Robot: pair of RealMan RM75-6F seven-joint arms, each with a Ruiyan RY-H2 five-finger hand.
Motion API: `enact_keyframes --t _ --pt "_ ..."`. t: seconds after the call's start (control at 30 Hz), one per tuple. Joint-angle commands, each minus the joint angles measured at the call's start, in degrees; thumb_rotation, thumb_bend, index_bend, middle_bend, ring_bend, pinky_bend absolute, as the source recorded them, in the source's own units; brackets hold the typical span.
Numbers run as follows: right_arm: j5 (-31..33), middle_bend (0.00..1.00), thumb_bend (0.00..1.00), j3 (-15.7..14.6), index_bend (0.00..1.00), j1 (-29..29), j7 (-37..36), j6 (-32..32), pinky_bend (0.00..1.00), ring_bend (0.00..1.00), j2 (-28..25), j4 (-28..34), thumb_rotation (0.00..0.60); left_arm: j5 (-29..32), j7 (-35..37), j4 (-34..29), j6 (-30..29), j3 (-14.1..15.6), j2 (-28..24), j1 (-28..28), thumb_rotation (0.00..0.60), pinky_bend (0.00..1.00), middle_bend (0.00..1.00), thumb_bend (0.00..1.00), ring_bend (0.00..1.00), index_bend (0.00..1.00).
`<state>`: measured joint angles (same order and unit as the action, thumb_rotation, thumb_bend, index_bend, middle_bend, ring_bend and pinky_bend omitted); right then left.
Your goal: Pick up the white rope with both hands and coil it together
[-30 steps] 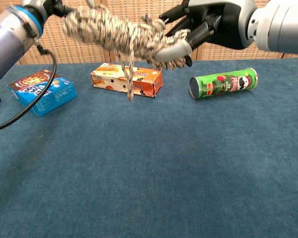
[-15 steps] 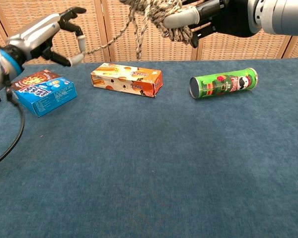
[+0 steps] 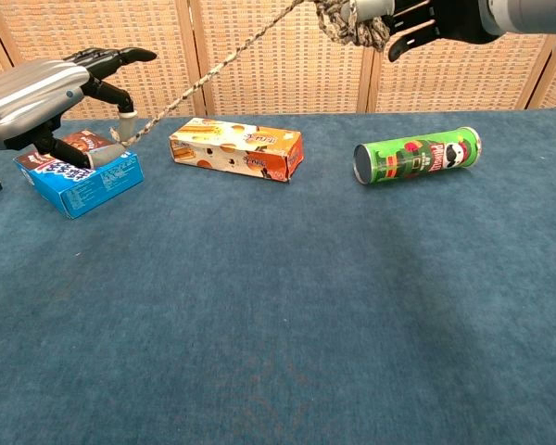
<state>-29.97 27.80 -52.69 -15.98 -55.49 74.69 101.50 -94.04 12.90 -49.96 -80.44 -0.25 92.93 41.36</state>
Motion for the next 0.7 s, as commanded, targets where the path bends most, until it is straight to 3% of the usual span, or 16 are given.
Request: enact_keyframes --t 0.03,0.47,0.7 --pt "1.0 0.77 0.63 -0.3 0.73 -0.8 2.7 -1.5 0.6 0.57 1.2 -1.1 0.6 -1.3 -0.7 -1.2 -1.2 0.6 -1.0 -0.4 0.6 0.0 0.0 0.58 0.0 0.87" --pt "10.6 0.77 0.63 1.7 0.73 -3.7 13.3 -8.9 0.6 0.57 4.9 -3.9 0.6 -4.8 -2.5 -4.7 -2.4 3.3 -4.2 -2.4 0.6 0.0 0.0 0.58 0.0 0.87" --pt "11.8 0.77 0.63 2.6 0.73 -3.6 15.9 -10.0 0.6 0.57 5.5 -4.3 0.6 -6.1 -1.4 -4.4 -4.0 4.5 -5.5 -4.0 0.6 0.0 0.0 0.58 0.0 0.87"
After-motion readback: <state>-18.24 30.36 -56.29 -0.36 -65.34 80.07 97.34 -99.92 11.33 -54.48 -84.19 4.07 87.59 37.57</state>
